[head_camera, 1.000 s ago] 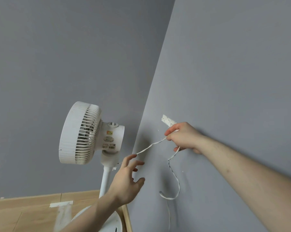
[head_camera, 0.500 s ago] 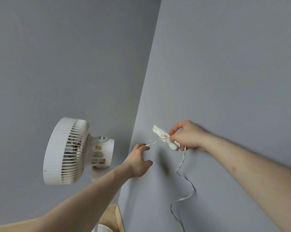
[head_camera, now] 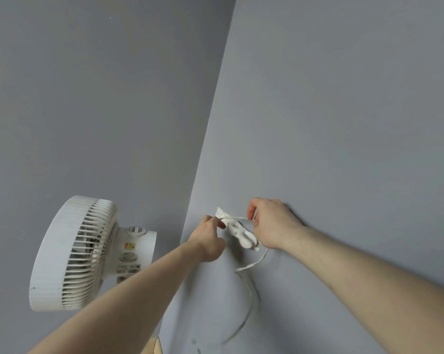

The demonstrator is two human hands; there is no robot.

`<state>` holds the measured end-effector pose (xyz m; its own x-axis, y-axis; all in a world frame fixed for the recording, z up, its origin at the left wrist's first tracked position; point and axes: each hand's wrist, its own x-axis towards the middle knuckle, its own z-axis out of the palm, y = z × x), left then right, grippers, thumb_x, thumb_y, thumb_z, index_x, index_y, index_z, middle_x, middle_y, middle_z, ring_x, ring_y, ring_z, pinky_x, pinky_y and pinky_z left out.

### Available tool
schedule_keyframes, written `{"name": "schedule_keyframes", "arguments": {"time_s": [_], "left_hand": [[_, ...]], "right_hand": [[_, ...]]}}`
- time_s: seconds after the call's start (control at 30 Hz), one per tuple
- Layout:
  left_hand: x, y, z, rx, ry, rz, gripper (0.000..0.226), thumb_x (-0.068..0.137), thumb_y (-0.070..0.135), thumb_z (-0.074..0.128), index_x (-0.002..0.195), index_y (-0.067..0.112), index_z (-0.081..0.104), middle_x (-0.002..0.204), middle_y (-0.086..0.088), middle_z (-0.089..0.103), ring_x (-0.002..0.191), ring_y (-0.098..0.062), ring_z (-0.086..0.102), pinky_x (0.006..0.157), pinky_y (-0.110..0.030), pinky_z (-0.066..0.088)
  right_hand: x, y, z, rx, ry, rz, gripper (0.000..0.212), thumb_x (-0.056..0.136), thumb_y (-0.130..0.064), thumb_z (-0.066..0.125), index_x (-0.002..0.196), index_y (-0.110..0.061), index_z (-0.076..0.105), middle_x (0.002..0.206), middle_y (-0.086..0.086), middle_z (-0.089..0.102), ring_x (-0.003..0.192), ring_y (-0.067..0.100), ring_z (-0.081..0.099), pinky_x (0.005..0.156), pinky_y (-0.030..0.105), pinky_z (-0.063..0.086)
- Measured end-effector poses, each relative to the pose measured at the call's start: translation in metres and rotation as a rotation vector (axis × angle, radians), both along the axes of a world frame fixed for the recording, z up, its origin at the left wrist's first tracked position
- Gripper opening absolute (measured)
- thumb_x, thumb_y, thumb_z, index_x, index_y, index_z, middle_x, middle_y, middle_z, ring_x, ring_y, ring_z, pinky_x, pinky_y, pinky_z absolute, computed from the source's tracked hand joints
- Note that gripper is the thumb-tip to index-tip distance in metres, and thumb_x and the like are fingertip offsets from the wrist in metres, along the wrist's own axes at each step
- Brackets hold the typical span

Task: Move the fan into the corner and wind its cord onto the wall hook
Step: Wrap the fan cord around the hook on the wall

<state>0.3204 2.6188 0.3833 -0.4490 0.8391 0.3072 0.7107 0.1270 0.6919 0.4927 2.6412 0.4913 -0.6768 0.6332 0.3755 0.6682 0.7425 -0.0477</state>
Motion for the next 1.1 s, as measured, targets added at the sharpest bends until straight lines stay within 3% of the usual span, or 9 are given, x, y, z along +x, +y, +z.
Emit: {"name": "schedule_keyframes", "arguments": {"time_s": [0.23, 0.43, 0.5, 0.57, 0.67, 0.8, 0.93, 1.0, 1.1], "left_hand": [[0.008, 0.019, 0.001, -0.139, 0.123, -0.017, 0.045, 0.091, 0.010, 0.048, 0.135, 0.015, 0.045, 0.143, 0.000, 0.039, 0.120, -0.024, 0.054, 0.094, -0.028, 0.040], [0.009, 0.021, -0.004, -0.177, 0.161, -0.035, 0.056, 0.090, 0.009, 0.046, 0.145, 0.017, 0.041, 0.152, 0.003, 0.037, 0.133, -0.021, 0.047, 0.106, -0.029, 0.039], [0.008, 0.018, 0.000, -0.222, 0.198, -0.046, 0.064, 0.089, 0.009, 0.044, 0.152, 0.020, 0.035, 0.159, 0.006, 0.031, 0.140, -0.020, 0.042, 0.110, -0.030, 0.038], [0.007, 0.017, 0.001, -0.263, 0.234, -0.050, 0.071, 0.088, 0.009, 0.042, 0.156, 0.023, 0.030, 0.163, 0.008, 0.026, 0.145, -0.021, 0.038, 0.114, -0.034, 0.037], [0.011, 0.015, 0.001, -0.307, 0.253, -0.049, 0.075, 0.087, 0.011, 0.041, 0.158, 0.029, 0.028, 0.164, 0.011, 0.025, 0.149, -0.019, 0.032, 0.119, -0.039, 0.034], [0.021, 0.010, -0.007, -0.333, 0.310, -0.088, 0.069, 0.089, 0.009, 0.044, 0.156, 0.024, 0.035, 0.162, 0.008, 0.032, 0.148, -0.019, 0.033, 0.120, -0.033, 0.031], [0.016, 0.005, -0.013, -0.313, 0.254, -0.054, 0.068, 0.086, 0.010, 0.048, 0.152, 0.026, 0.040, 0.159, 0.010, 0.035, 0.145, -0.016, 0.038, 0.118, -0.031, 0.034], [0.014, 0.001, -0.010, -0.319, 0.235, -0.043, 0.066, 0.087, 0.011, 0.048, 0.151, 0.025, 0.040, 0.157, 0.009, 0.036, 0.140, -0.017, 0.044, 0.115, -0.032, 0.038], [0.015, -0.004, -0.010, -0.320, 0.224, -0.051, 0.067, 0.086, 0.011, 0.048, 0.151, 0.023, 0.040, 0.156, 0.007, 0.035, 0.139, -0.017, 0.045, 0.113, -0.032, 0.040]], "right_hand": [[0.011, 0.001, -0.012, 0.176, -0.055, 0.018, 0.028, 0.086, -0.005, 0.057, 0.109, -0.018, 0.068, 0.114, 0.004, 0.068, 0.104, 0.026, 0.064, 0.089, 0.033, 0.051], [0.015, 0.001, -0.026, 0.293, -0.222, -0.040, 0.024, 0.086, 0.001, 0.059, 0.103, -0.013, 0.068, 0.107, 0.004, 0.067, 0.092, 0.026, 0.066, 0.072, 0.030, 0.043], [0.016, 0.000, -0.027, 0.316, -0.245, -0.065, 0.016, 0.085, 0.002, 0.061, 0.086, -0.014, 0.059, 0.092, 0.003, 0.062, 0.079, 0.027, 0.057, 0.068, 0.029, 0.036], [0.015, 0.000, -0.027, 0.341, -0.235, -0.087, 0.032, 0.084, 0.002, 0.061, 0.069, -0.017, 0.041, 0.072, 0.000, 0.047, 0.073, 0.027, 0.048, 0.066, 0.029, 0.033], [0.013, -0.006, -0.026, 0.303, -0.220, -0.091, 0.041, 0.086, 0.003, 0.057, 0.065, -0.019, 0.030, 0.078, 0.003, 0.049, 0.080, 0.028, 0.056, 0.067, 0.029, 0.035], [0.019, -0.009, -0.037, 0.282, -0.229, -0.078, 0.027, 0.087, 0.007, 0.055, 0.075, -0.015, 0.045, 0.111, 0.008, 0.066, 0.104, 0.026, 0.066, 0.071, 0.028, 0.037], [0.034, -0.012, -0.056, 0.220, -0.177, -0.051, 0.038, 0.089, 0.005, 0.057, 0.120, -0.016, 0.062, 0.119, 0.007, 0.063, 0.107, 0.025, 0.065, 0.080, 0.030, 0.048], [0.041, -0.014, -0.068, 0.167, -0.149, -0.061, 0.039, 0.089, 0.005, 0.056, 0.122, -0.015, 0.064, 0.122, 0.006, 0.064, 0.110, 0.024, 0.066, 0.089, 0.031, 0.052], [0.047, -0.021, -0.085, 0.098, -0.148, -0.110, 0.037, 0.085, 0.012, 0.049, 0.107, -0.011, 0.068, 0.112, 0.010, 0.070, 0.103, 0.027, 0.069, 0.078, 0.031, 0.051]]}}
